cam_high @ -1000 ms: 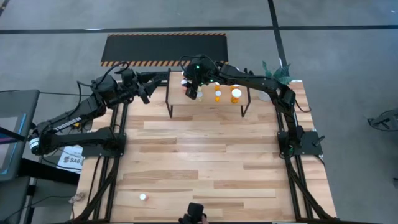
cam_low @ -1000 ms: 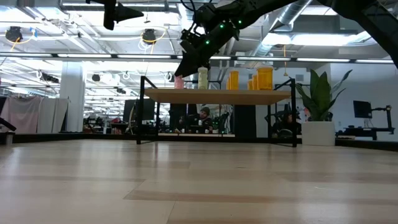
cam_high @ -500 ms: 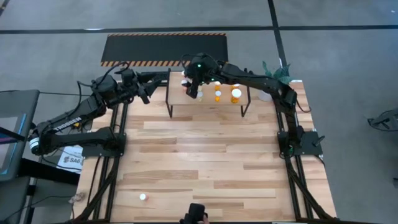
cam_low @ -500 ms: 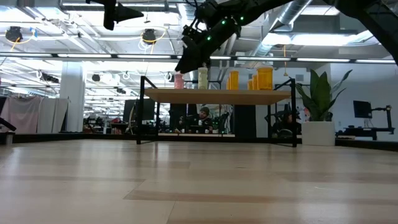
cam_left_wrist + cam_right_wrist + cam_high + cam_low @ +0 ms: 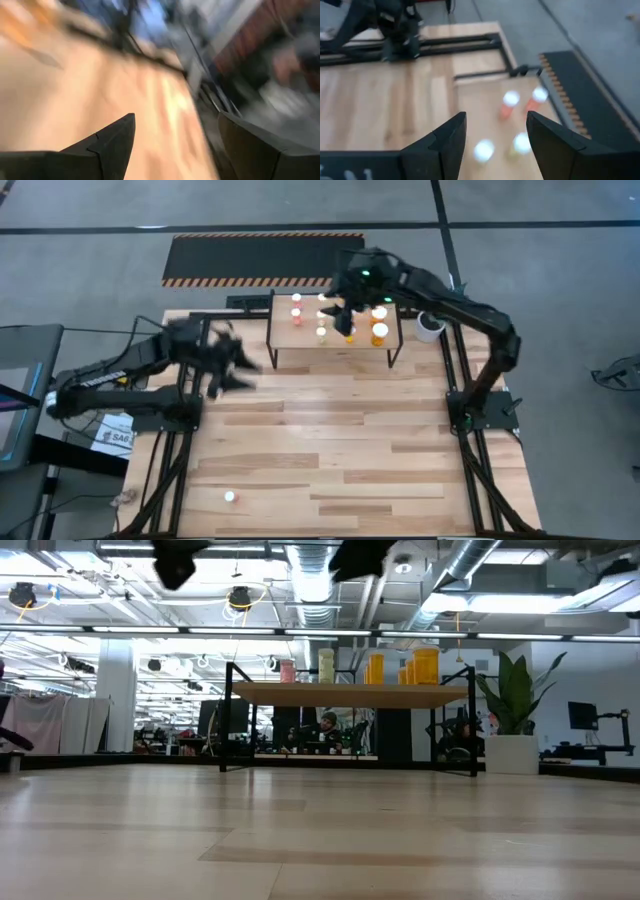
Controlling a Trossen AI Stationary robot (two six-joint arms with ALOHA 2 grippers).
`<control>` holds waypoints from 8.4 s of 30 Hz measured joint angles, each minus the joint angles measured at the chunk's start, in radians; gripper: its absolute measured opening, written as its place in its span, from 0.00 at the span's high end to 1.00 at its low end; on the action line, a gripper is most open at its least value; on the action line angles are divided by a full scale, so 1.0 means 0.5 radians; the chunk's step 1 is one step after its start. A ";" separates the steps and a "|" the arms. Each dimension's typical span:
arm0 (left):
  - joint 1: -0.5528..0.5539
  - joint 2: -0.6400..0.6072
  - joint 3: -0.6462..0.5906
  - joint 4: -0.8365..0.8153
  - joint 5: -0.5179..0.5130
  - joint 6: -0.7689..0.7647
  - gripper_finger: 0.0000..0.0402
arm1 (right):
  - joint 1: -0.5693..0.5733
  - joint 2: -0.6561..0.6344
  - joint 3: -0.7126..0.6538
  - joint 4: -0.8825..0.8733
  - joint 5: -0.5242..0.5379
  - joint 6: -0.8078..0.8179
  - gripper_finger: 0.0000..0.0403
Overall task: Pick and place medicine bottles onto shelf by color
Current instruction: Put the pink pill bottle on the shelf aligned with the other small pink pill bottles, then return to Home Position
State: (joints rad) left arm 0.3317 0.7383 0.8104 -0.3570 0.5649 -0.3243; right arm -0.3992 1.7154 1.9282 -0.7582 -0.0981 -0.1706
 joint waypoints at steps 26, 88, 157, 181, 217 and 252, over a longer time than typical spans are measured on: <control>-2.470 0.975 -0.001 -0.305 -1.312 -0.667 0.34 | 0.872 -0.691 -0.317 -1.052 0.483 0.538 0.45; -2.543 1.437 0.027 -0.282 -1.236 0.231 0.63 | 0.687 -1.163 -0.977 -0.543 0.718 0.654 0.46; 0.230 1.632 1.626 -1.249 -0.894 0.314 0.73 | 0.922 -1.163 -0.976 -0.469 0.697 0.661 0.46; 0.384 1.871 1.625 -1.299 -0.930 0.670 0.73 | 0.818 -1.163 -0.976 -0.455 0.698 0.654 0.46; 0.371 1.889 1.840 -1.229 -0.997 0.719 0.40 | 0.793 -1.163 -0.976 -0.457 0.664 0.587 0.46; -0.060 -0.296 -0.334 0.577 -0.655 0.022 0.37 | 0.743 -1.805 -2.179 1.109 0.653 0.771 0.47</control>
State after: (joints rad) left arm 0.3016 0.5904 0.6434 -0.0686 0.2375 -0.3135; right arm -0.0277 0.8131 0.8385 -0.2039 0.2283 0.2151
